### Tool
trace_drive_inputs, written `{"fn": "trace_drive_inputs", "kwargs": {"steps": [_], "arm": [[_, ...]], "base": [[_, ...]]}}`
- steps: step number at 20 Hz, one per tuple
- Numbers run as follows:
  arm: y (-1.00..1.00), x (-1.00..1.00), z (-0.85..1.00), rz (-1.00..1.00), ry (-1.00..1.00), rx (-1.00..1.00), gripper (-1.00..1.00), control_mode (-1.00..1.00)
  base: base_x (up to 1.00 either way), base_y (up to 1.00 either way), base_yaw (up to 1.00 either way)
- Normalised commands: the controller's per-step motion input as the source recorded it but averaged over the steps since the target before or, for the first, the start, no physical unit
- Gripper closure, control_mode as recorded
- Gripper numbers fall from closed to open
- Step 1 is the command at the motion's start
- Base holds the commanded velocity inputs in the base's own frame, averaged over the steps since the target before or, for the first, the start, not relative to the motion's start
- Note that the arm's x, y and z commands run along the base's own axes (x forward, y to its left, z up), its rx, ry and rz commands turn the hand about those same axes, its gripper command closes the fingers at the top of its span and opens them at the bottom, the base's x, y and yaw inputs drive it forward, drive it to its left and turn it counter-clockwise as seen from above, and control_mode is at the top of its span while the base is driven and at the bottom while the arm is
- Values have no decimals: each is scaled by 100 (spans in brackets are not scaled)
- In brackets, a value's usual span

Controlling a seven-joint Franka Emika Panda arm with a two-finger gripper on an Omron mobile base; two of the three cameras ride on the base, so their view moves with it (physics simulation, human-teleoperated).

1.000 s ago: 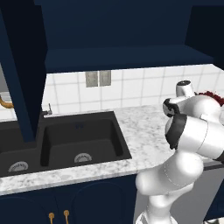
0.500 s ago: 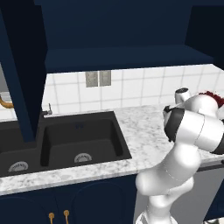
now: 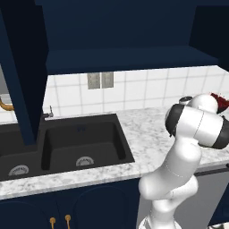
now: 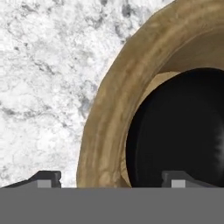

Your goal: Pick up the bowls on the counter and stack them on top of one another in the open cabinet. Place the smaller bowl on top of the larger bowl.

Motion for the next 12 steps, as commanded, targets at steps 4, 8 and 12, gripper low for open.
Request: {"fn": "trace_drive_inputs", "kwargs": {"steps": [4, 8, 12], "arm": [[0, 0, -4, 0, 0, -1, 100, -100], [0, -8, 0, 0, 0, 0, 100, -100], [31, -30, 60, 10, -12, 0, 100, -100]], "base": [[0, 0, 0], [0, 0, 0], [0, 0, 0]]}}
